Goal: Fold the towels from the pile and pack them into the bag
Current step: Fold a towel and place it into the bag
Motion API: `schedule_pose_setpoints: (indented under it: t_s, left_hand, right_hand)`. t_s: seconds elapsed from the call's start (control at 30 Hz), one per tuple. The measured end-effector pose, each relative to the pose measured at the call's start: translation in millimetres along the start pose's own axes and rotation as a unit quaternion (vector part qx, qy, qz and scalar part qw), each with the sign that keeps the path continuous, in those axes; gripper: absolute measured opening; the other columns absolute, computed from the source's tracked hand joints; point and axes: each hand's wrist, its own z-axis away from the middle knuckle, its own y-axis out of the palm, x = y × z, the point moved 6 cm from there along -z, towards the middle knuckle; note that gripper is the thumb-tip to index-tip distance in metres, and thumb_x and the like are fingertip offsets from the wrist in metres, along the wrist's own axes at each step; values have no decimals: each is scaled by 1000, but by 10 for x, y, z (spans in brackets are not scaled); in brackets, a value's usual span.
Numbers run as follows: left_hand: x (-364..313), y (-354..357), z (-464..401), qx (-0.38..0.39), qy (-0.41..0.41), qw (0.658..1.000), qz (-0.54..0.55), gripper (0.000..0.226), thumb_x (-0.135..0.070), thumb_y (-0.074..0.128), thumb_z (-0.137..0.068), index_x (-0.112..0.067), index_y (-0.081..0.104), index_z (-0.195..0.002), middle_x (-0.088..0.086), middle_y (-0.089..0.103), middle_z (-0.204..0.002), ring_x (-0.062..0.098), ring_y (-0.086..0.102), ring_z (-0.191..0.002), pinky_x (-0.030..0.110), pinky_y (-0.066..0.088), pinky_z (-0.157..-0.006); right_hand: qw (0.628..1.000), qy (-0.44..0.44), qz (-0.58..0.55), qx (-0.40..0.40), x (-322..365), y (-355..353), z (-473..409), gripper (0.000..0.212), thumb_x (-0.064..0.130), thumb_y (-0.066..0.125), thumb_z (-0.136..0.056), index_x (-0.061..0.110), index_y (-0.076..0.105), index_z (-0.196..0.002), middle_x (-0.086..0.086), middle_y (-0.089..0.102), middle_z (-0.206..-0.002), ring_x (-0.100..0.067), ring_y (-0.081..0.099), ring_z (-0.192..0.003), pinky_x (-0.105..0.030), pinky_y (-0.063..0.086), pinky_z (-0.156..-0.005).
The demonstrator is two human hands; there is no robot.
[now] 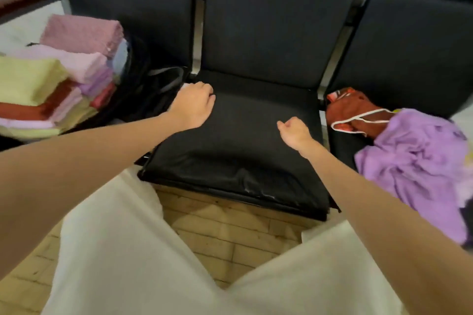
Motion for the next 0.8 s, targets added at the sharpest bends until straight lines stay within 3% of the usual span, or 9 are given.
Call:
schedule_pose_setpoints:
  t_s: [0.13,0.23,0.33,0.47,0.53,0.6,0.67,0.8]
  left_hand:
    - [-868,588,-124,51,61,996,32,32,-23,41,-100,-5,57,-121,15,59,-120,33,55,-110,46,45,-94]
    - [-1486,989,-185,114,103,987,41,34,-24,41,-100,-5,54,-125,12,57,-125,31,53,-114,45,43,-97]
    - [-2065,1284,-301,163,150,974,39,37,-25,41,-100,-5,50,-130,13,54,-129,29,52,-117,46,43,-98]
    - [-2677,1686,-503,218,157,961,63,38,-25,45,-99,-6,49,-132,13,53,-129,29,51,-118,44,43,-98]
    - [-2944,1903,-561,250,156,952,82,40,-27,49,-97,-6,49,-131,14,53,-128,30,51,-116,40,43,-96]
    - [-3171,2108,-602,267,154,946,98,48,-34,57,-94,-8,47,-133,13,52,-129,30,50,-118,39,43,-96]
    - [-3345,2308,-612,285,147,939,124,65,-42,64,-87,-10,42,-139,14,50,-134,29,49,-122,40,42,-99]
    - [-3641,2607,-505,294,181,928,137,85,-45,73,-78,-15,33,-147,12,51,-137,34,46,-125,43,39,-103]
  right_hand:
    - [994,49,-3,-97,-976,-830,245,31,20,44,-99,-1,56,-79,-28,58,-107,-39,55,-108,-37,37,-89]
    - [976,86,-67,-186,-1715,-1289,386,22,12,53,-93,-8,57,-103,-27,61,-104,-36,58,-101,-35,40,-86]
    - [947,113,-106,-280,-2304,-1662,436,31,8,63,-86,-8,54,-111,-27,62,-106,-35,60,-99,-30,39,-83]
    - [939,113,-136,-295,-2694,-1756,384,47,15,72,-82,1,53,-123,-16,60,-110,-18,58,-86,-11,40,-67]
    - [939,97,-156,-291,-2836,-1688,303,48,16,70,-83,5,53,-126,-16,60,-112,-19,60,-88,-6,44,-68]
    - [941,94,-127,-299,-2970,-1654,254,42,21,67,-84,7,55,-122,-18,63,-107,-26,61,-92,-25,51,-82]
    - [944,98,-90,-302,-3086,-1641,239,33,22,64,-85,4,58,-112,-20,65,-94,-34,61,-91,-45,49,-82]
    - [952,93,-47,-287,-3144,-1610,276,31,17,61,-87,0,61,-112,-21,64,-89,-37,57,-94,-40,41,-81]
